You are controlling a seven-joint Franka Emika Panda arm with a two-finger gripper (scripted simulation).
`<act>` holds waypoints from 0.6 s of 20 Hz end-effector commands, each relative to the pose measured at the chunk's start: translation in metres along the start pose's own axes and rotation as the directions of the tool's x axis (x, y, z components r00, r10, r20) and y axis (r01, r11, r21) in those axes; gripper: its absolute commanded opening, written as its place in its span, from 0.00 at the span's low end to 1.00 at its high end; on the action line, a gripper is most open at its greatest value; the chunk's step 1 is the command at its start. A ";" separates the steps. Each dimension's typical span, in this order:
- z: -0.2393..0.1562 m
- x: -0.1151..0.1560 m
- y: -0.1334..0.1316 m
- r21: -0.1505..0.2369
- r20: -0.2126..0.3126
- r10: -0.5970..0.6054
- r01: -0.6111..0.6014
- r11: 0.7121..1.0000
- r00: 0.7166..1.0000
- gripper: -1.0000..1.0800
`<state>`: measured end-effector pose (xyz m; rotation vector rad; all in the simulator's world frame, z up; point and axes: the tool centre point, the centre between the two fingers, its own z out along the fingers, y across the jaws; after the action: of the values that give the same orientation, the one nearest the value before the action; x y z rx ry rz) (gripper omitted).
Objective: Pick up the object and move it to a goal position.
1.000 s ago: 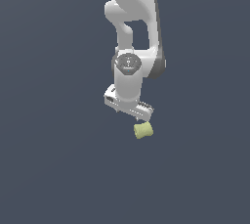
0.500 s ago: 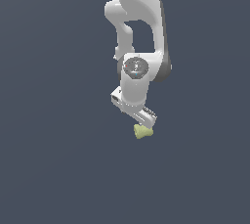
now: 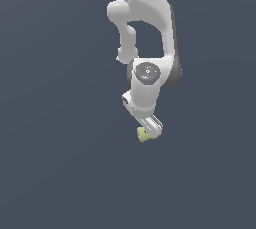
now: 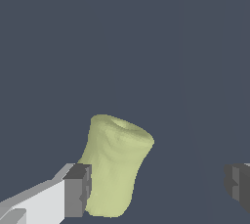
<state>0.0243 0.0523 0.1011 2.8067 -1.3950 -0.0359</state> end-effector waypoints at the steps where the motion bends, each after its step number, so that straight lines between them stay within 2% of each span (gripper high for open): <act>1: 0.002 -0.003 -0.005 0.003 -0.002 0.061 -0.061 0.998 0.998 0.96; 12: 0.008 -0.014 -0.026 0.016 -0.009 0.282 -0.282 0.959 0.959 0.96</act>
<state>0.0351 0.0767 0.0935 2.6065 -1.7482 -0.0111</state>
